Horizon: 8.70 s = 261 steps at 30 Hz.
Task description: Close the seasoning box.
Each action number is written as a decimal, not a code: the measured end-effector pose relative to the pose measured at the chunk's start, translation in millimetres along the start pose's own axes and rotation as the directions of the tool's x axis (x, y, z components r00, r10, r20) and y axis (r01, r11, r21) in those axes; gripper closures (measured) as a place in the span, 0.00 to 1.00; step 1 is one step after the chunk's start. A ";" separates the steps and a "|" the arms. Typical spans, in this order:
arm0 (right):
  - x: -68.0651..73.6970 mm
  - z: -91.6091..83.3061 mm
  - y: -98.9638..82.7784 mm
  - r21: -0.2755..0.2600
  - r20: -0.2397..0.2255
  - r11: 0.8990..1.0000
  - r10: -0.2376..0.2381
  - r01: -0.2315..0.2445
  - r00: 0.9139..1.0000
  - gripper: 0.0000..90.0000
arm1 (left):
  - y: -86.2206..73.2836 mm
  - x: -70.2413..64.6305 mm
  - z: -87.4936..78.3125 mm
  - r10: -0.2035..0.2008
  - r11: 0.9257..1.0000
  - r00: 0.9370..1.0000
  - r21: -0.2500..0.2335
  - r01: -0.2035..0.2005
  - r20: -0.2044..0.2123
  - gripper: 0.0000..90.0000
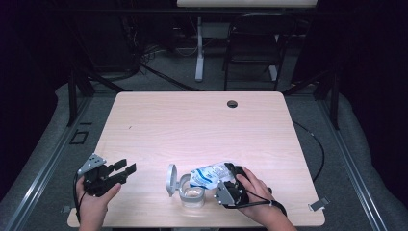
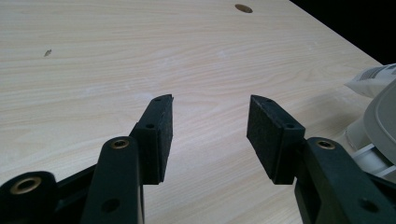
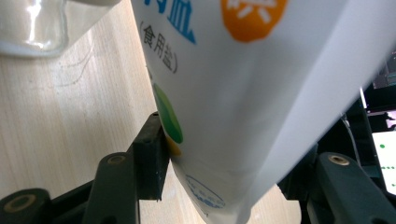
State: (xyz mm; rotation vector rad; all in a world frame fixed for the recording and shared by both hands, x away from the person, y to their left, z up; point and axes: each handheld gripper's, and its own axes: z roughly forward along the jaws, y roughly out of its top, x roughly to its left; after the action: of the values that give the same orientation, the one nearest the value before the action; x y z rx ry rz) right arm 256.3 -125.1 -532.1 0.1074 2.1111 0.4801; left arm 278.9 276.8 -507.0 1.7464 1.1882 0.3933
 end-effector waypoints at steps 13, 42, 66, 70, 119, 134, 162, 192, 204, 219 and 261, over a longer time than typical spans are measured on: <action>2.3 2.4 -0.9 0.006 0.036 0.998 -0.069 0.069 0.997 0.50 | 0.0 0.5 -0.4 0.000 1.000 1.000 0.000 0.000 -0.001 0.57; -0.7 0.3 5.0 0.047 0.107 0.975 -0.221 0.217 0.969 0.51 | -0.7 2.5 -0.8 -0.007 1.000 1.000 0.006 0.007 -0.003 0.57; -4.2 -2.4 11.4 0.077 0.132 0.942 -0.333 0.326 0.933 0.52 | -1.1 3.4 -0.6 -0.009 1.000 1.000 0.003 0.009 -0.007 0.57; -4.4 -1.8 11.3 0.072 0.134 0.942 -0.334 0.327 0.933 0.52 | -1.3 3.9 -0.4 -0.008 1.000 1.000 0.009 0.008 -0.005 0.57; -13.2 -5.2 19.1 0.119 0.078 0.904 -0.421 0.411 0.903 0.52 | -2.3 6.2 -0.3 -0.015 1.000 1.000 0.012 0.015 -0.012 0.57; -13.7 -6.4 21.5 0.142 0.086 0.889 -0.448 0.434 0.890 0.52 | -2.5 6.8 -0.1 -0.015 1.000 1.000 0.011 0.015 -0.014 0.57; -14.7 -8.8 27.0 0.163 0.099 0.853 -0.514 0.496 0.852 0.53 | -2.5 7.9 -1.0 -0.022 1.000 1.000 0.007 0.022 -0.013 0.57; -15.3 -10.4 31.4 0.197 0.096 0.829 -0.548 0.523 0.831 0.53 | -3.8 10.0 -0.1 -0.027 1.000 0.999 0.013 0.028 -0.017 0.57; -15.1 -10.9 31.7 0.189 0.108 0.827 -0.554 0.530 0.825 0.54 | -3.9 10.2 -0.2 -0.030 1.000 0.999 0.010 0.030 -0.017 0.57; -16.2 -12.5 33.2 0.196 0.104 0.818 -0.565 0.540 0.818 0.54 | -4.0 11.2 -0.7 -0.032 0.999 0.999 0.009 0.032 -0.019 0.57; -17.2 -13.3 36.1 0.202 0.100 0.808 -0.579 0.553 0.809 0.55 | -5.5 13.4 -0.3 -0.040 0.999 0.999 0.011 0.040 -0.021 0.57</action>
State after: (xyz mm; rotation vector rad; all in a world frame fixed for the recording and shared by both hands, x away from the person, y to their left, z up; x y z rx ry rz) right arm 251.1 -100.3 -498.5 -0.3809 1.9000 -0.0659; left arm 282.1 288.6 -514.6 1.7297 1.2400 0.3822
